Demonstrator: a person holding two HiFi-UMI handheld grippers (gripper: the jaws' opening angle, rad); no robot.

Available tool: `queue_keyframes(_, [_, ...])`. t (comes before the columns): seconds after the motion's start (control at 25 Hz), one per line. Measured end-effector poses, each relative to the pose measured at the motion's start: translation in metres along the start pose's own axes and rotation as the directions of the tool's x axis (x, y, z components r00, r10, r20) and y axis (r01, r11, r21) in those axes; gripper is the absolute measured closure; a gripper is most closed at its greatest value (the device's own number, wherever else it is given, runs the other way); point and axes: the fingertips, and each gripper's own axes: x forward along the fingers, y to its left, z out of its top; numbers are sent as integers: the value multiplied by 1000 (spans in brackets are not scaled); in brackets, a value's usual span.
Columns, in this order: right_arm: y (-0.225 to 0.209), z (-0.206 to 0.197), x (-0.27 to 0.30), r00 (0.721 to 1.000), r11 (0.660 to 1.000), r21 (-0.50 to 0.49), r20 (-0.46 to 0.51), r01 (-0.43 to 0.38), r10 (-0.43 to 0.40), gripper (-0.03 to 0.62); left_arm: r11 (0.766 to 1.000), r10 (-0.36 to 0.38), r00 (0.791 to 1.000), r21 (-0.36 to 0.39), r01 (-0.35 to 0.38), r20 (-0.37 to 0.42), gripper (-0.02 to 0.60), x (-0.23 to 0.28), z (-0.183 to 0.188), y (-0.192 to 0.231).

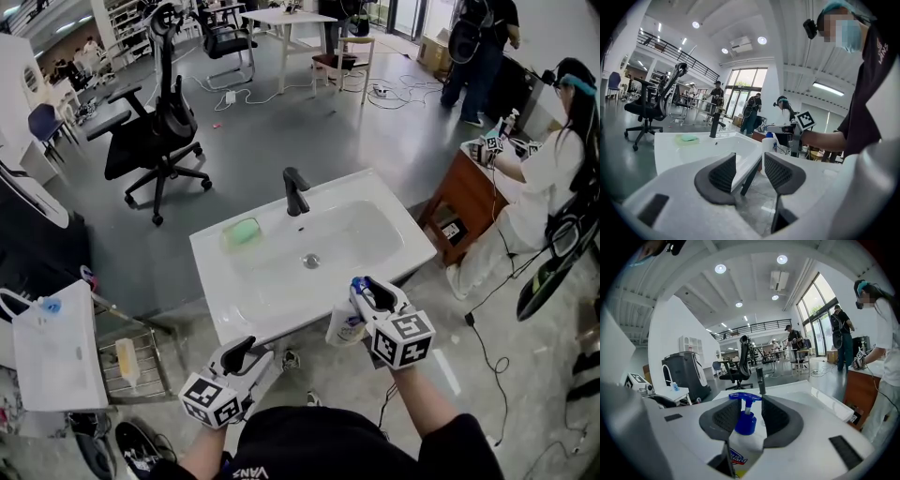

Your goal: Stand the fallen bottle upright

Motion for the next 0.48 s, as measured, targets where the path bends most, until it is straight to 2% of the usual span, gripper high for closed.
queue_keyframes(0.24, [-33, 33, 25, 996, 997, -11, 47, 80, -80, 456, 1000, -17, 1000, -3, 17, -1, 384, 16, 11, 25])
queue_keyframes(0.48, [-63, 74, 70, 983, 985, -65, 108, 158, -151, 457, 1000, -16, 1000, 5, 16, 1, 388, 28, 30, 65])
